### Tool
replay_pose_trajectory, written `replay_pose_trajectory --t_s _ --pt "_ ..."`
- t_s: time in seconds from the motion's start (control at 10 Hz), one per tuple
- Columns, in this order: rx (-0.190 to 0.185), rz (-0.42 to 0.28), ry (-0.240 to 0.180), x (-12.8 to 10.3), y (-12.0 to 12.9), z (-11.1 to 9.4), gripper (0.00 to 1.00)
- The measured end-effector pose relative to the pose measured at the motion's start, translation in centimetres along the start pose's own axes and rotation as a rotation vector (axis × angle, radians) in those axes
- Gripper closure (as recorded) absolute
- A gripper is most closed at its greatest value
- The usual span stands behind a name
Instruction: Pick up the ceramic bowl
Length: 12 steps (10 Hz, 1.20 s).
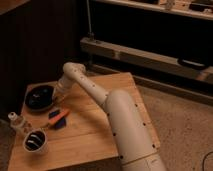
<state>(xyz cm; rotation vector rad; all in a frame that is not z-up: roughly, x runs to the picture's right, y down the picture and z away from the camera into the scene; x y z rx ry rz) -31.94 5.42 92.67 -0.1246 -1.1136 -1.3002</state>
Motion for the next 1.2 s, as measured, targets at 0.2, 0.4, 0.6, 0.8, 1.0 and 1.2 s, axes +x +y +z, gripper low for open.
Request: replay_pose_trajectory --t_s 0.2,0.4,0.6,0.8,1.0,1.2 --pt "-0.018 -0.011 -0.003 -0.3 -0.7 0.3 0.62" --pt "-0.042 -0.018 -0.008 -0.5 -1.1 0.6 0.77" --pt "-0.064 -0.014 -0.008 -0.6 -1.3 0.7 0.94" --pt "-0.102 0.016 -0.014 -0.6 -0.8 0.6 1.00" --pt "-0.120 0.068 -0.022 -0.6 0.6 0.2 1.00" --pt "-0.077 0.120 -0.028 -0.3 2.5 -1.4 1.00"
